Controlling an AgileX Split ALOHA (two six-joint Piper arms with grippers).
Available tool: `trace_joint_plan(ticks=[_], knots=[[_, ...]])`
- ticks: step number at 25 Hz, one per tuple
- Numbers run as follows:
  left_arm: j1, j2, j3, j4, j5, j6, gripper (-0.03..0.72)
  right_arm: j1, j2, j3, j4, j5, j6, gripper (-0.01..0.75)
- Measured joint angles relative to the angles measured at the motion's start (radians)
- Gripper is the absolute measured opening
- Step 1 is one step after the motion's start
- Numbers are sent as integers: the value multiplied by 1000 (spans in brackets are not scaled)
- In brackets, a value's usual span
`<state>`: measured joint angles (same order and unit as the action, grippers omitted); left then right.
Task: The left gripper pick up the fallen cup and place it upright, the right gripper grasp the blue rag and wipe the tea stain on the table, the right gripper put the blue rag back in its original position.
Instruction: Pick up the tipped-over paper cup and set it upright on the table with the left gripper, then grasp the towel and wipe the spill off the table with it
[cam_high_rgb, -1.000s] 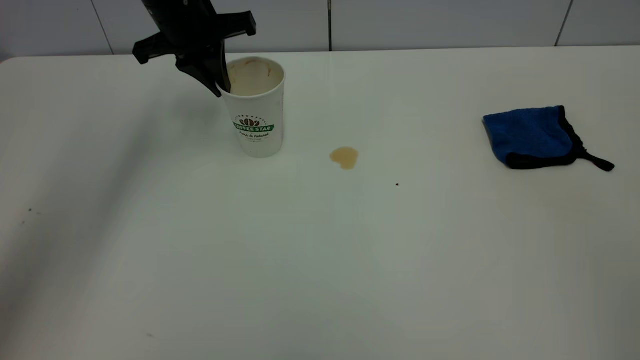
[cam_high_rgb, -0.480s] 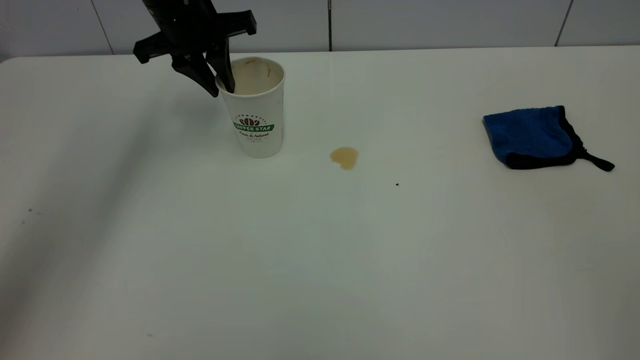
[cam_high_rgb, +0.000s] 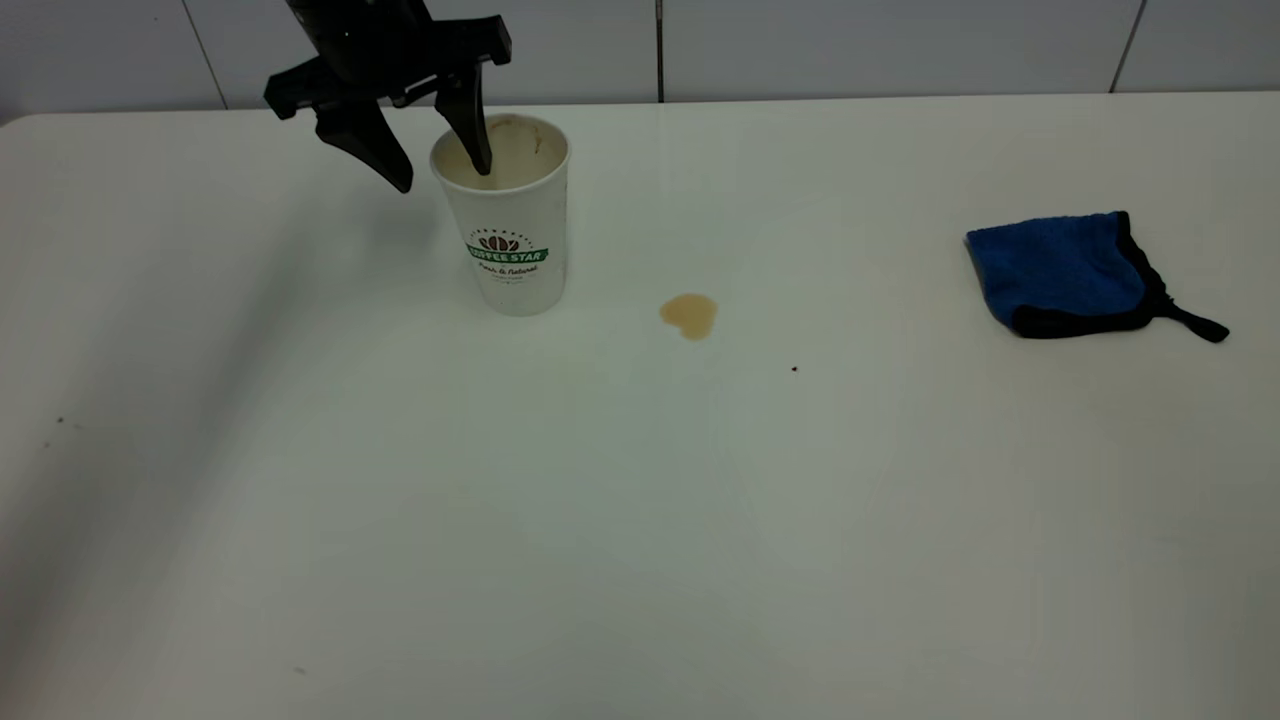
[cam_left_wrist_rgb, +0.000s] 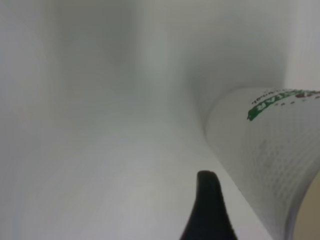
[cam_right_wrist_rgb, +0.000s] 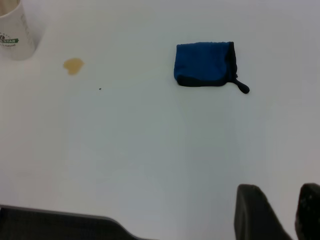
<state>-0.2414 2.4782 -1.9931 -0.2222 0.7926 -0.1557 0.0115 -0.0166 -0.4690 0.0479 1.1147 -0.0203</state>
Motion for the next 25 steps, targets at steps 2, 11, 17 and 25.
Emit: trace_joint_plan(ticks=[2, 11, 17, 25], knots=[[0, -22, 0, 19, 6, 1, 599, 0, 0, 0, 0, 0, 0, 242], [0, -206, 0, 137, 144, 25, 547, 0, 0, 0, 0, 0, 0, 242], [0, -376, 0, 264, 259, 27, 531, 0, 0, 0, 0, 0, 0, 242], [0, -567, 2, 440, 375, 26, 531, 0, 0, 0, 0, 0, 0, 242]])
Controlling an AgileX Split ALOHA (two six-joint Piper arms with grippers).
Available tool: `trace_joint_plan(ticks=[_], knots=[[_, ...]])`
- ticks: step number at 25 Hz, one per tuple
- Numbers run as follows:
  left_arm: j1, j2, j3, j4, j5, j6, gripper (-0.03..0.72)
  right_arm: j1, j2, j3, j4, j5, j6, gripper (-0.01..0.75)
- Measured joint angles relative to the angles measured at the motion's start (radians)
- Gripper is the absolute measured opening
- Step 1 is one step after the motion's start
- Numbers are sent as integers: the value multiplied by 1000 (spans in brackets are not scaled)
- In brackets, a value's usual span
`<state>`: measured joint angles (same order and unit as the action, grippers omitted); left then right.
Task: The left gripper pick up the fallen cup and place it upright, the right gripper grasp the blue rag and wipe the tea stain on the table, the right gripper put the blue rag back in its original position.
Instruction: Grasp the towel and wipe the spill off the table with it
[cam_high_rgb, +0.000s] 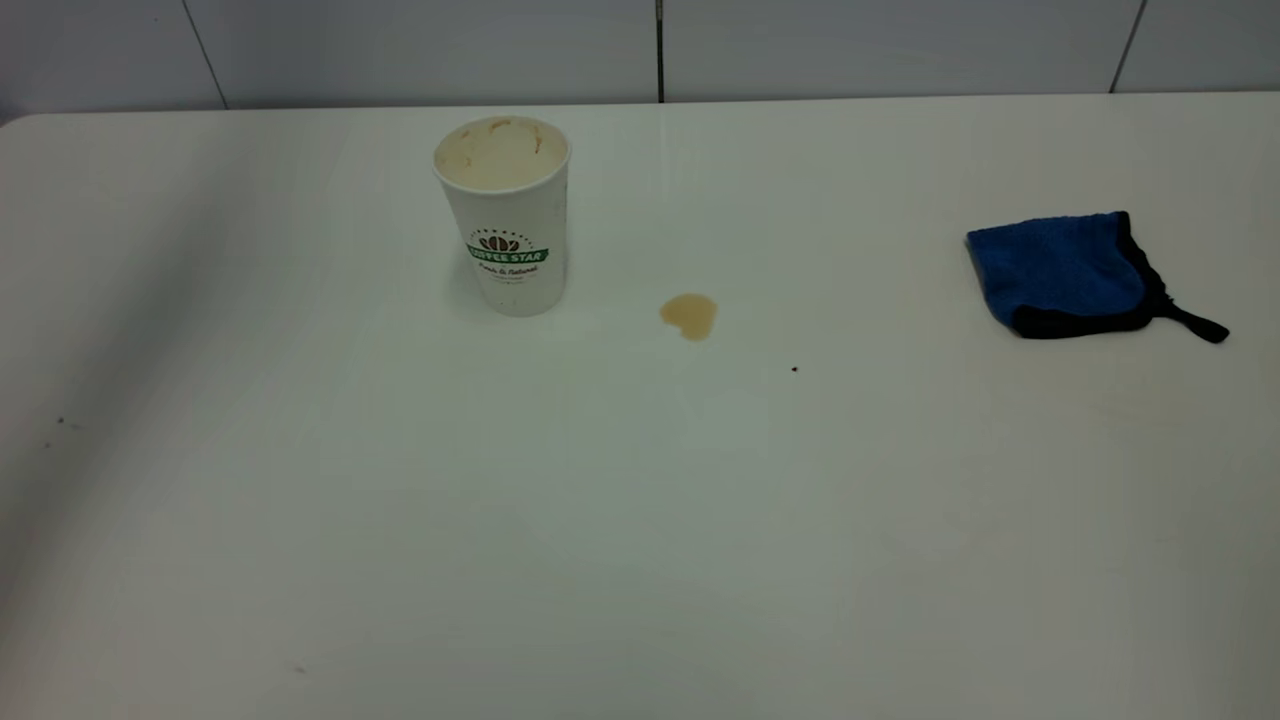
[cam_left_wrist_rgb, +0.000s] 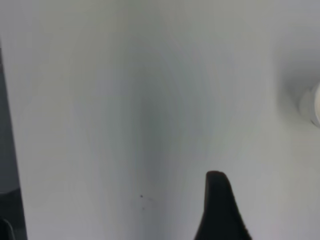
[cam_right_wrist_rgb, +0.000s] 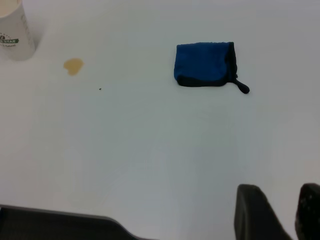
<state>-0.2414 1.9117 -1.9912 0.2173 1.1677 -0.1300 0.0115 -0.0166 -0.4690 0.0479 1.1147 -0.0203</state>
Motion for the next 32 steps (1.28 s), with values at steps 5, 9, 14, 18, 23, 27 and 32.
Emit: trace_joint_plan(ticks=[5, 9, 14, 18, 23, 27, 32], knots=[[0, -111, 65, 7, 0, -3, 531, 0, 0, 0, 0, 0, 0, 242], [0, -253, 239, -11, 0, -20, 531, 0, 0, 0, 0, 0, 0, 242], [0, -470, 565, -89, 0, -33, 531, 0, 0, 0, 0, 0, 0, 242], [0, -628, 869, -134, -1, -32, 531, 0, 0, 0, 0, 0, 0, 242], [0, -933, 1223, -155, -113, -32, 529, 0, 0, 0, 0, 0, 0, 242], [16, -1212, 1389, -141, -154, -32, 529, 0, 0, 0, 0, 0, 0, 242], [180, -1419, 1458, -141, -96, -13, 529, 0, 0, 0, 0, 0, 0, 242]])
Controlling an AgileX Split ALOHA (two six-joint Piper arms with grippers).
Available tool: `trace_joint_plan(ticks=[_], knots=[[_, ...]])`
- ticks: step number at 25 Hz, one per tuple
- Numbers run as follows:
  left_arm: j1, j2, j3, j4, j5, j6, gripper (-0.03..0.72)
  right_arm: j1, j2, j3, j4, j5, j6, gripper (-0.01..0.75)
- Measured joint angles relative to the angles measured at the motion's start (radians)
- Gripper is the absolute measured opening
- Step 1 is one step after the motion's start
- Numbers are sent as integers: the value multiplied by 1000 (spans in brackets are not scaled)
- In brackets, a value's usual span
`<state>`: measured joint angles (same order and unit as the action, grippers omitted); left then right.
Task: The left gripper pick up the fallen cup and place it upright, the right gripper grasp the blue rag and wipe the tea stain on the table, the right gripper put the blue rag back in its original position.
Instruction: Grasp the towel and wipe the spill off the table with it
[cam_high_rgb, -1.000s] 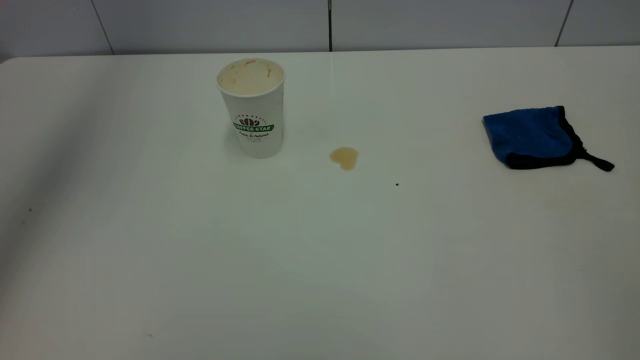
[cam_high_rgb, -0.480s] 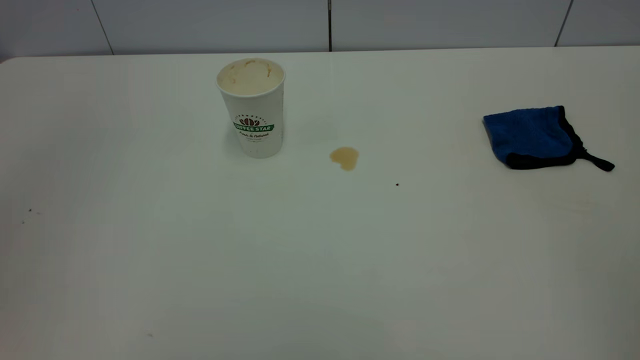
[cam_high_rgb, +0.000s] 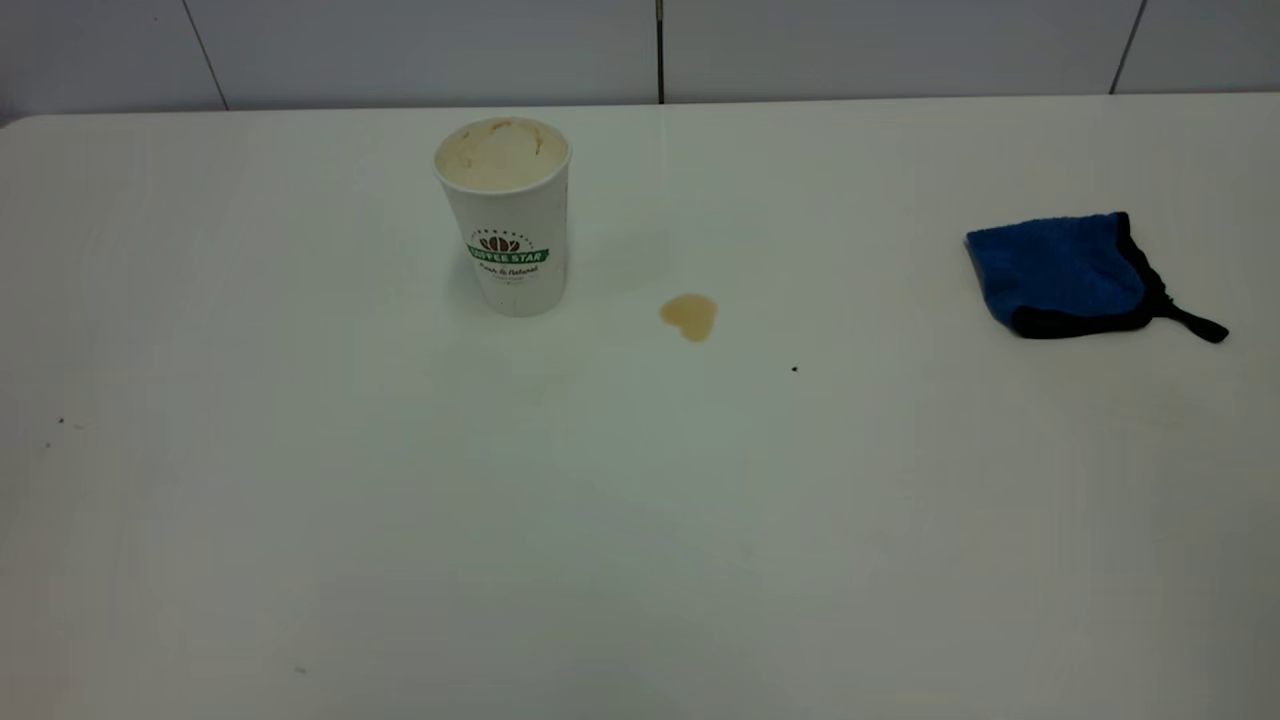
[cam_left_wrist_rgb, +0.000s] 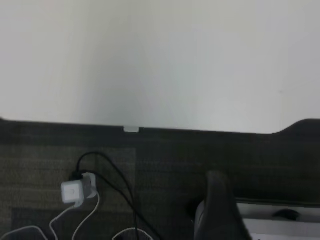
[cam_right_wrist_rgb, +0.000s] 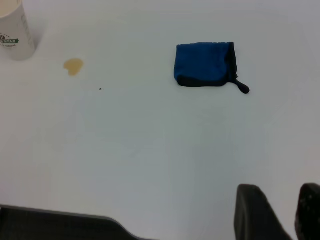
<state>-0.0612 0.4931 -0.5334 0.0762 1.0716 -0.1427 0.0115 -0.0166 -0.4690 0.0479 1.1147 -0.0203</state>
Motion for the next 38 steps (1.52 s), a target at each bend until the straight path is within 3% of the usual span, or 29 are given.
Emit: trace_joint_plan(ticks=[6, 14, 38], knots=[[85, -181, 6, 0, 44, 58, 529, 0, 0, 0, 0, 0, 0, 242], [91, -382, 6, -13, 68, 60, 529, 0, 0, 0, 0, 0, 0, 242], [109, -490, 48, -89, 49, 151, 529, 0, 0, 0, 0, 0, 0, 242]])
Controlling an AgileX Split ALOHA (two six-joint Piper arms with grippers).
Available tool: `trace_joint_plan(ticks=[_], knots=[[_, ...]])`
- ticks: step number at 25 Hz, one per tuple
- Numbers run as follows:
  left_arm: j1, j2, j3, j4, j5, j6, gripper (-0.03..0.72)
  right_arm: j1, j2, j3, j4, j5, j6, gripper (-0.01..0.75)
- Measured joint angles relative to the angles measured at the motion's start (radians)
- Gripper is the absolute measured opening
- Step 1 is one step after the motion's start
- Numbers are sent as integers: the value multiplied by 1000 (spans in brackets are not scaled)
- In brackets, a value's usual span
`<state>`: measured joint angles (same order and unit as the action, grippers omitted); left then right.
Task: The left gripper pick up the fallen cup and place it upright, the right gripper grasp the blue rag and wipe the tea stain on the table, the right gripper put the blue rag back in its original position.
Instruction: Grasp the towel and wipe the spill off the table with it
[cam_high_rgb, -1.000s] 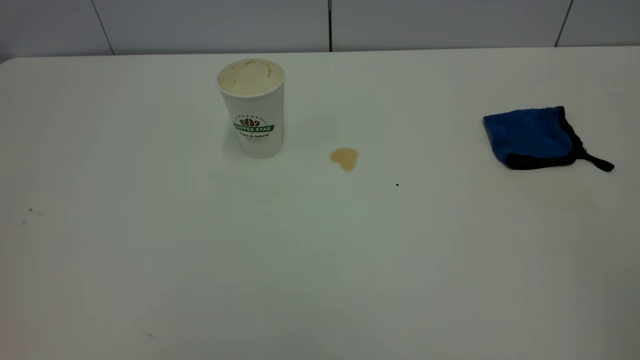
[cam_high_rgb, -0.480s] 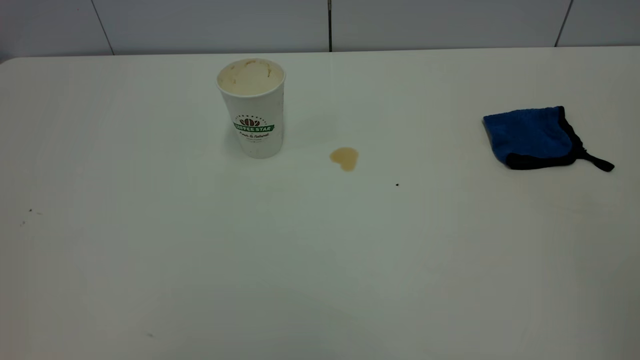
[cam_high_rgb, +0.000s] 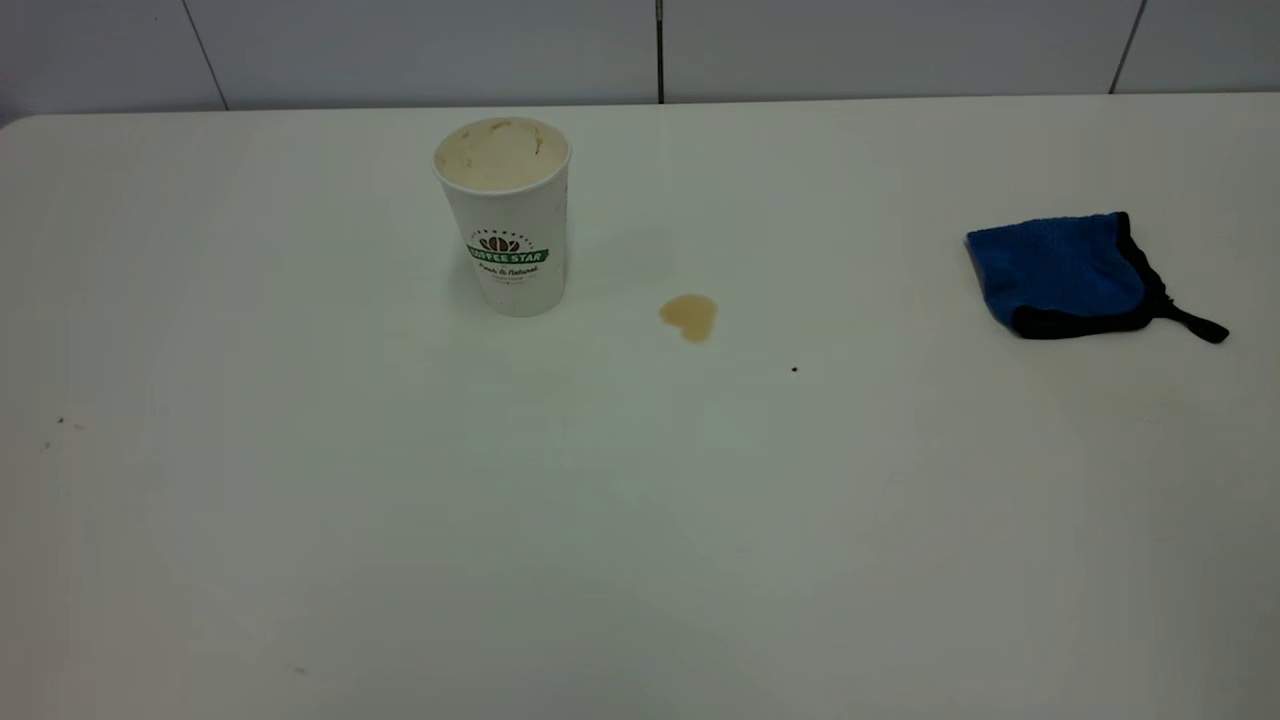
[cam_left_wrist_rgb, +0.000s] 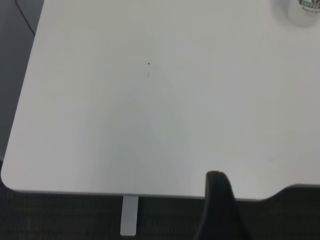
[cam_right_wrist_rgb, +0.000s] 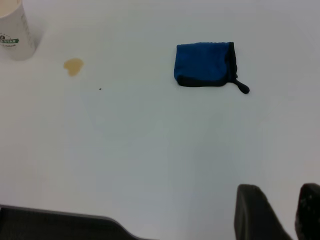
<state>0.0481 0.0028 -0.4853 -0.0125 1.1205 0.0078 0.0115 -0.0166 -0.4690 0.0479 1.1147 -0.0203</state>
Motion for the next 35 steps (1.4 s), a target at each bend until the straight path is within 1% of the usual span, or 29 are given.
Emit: trace_joint_plan(ticks=[31, 33, 35], knots=[[0, -20, 0, -1, 3, 2, 529, 0, 0, 0, -7, 0, 3, 242], [0, -20, 0, -1, 3, 2, 529, 0, 0, 0, -34, 0, 14, 254], [0, -20, 0, -1, 3, 2, 529, 0, 3, -1, -76, 0, 33, 298]])
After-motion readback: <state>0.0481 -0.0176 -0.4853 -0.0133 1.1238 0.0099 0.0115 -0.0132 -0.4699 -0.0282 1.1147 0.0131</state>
